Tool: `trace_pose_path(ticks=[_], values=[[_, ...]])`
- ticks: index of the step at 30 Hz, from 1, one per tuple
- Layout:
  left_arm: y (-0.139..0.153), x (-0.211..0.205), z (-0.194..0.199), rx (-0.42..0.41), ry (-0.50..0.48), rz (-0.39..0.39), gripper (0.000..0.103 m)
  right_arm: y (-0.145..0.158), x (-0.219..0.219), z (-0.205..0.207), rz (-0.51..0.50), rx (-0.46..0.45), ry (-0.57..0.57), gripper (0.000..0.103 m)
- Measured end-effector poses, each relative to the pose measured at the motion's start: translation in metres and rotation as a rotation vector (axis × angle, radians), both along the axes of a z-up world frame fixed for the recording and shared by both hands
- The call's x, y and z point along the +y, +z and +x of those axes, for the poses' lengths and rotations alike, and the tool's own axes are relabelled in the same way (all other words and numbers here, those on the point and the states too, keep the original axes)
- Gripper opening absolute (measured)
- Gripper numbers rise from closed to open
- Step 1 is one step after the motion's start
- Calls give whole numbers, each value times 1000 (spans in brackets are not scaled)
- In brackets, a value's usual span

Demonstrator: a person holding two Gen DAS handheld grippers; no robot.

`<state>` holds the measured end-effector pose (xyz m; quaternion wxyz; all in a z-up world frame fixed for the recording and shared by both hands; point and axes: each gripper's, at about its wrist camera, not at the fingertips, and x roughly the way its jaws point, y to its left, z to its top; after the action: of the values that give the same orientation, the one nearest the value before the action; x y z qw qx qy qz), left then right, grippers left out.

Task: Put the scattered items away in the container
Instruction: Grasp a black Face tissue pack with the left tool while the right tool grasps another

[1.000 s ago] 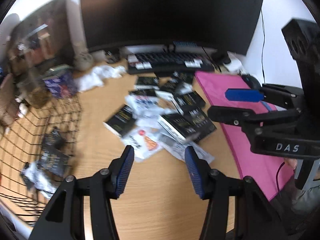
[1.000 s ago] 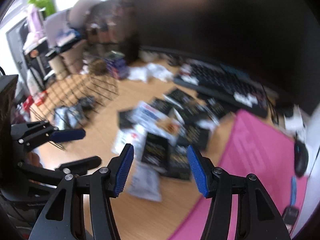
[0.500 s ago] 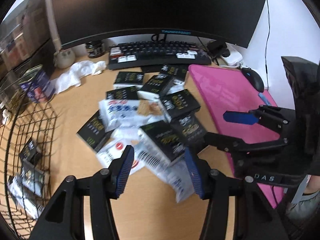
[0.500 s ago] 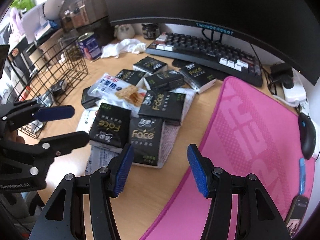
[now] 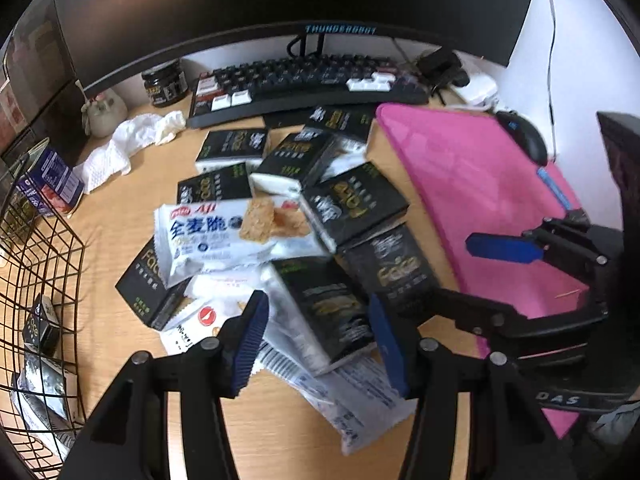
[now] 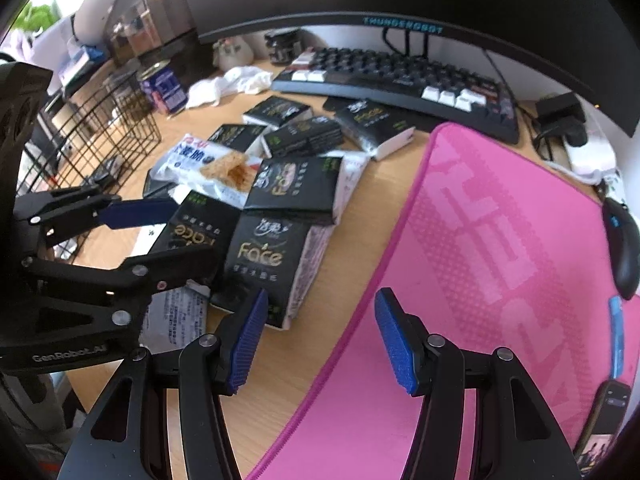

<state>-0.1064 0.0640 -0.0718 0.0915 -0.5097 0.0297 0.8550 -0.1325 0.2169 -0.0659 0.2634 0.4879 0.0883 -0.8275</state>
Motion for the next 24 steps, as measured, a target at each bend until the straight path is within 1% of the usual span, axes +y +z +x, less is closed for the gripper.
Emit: trace_pose_path(ticks=[3, 5, 9, 12, 15, 18, 21, 24], values=[[-6, -12, 4, -11, 19, -14, 54, -1, -3, 1, -3, -2, 5, 56], [-8, -20, 6, -16, 34, -10, 54, -1, -8, 2, -3, -1, 9, 56], [-6, -35, 13, -3, 63, -10, 54, -3, -21, 5, -6, -6, 29, 56], [-4, -39, 16, 2, 72, -6, 54, -4, -31, 7, -14, -7, 43, 56], [-2, -37, 15, 9, 75, 4, 54, -6, -38, 6, -17, -9, 47, 56], [-1, -32, 12, 17, 74, -16, 54, -9, -40, 6, -30, -17, 52, 56], [-3, -25, 8, 4, 55, -3, 54, -10, -33, 4, -32, -35, 54, 56], [-4, -14, 6, 7, 30, -16, 54, -7, -21, 1, -5, -30, 29, 56]])
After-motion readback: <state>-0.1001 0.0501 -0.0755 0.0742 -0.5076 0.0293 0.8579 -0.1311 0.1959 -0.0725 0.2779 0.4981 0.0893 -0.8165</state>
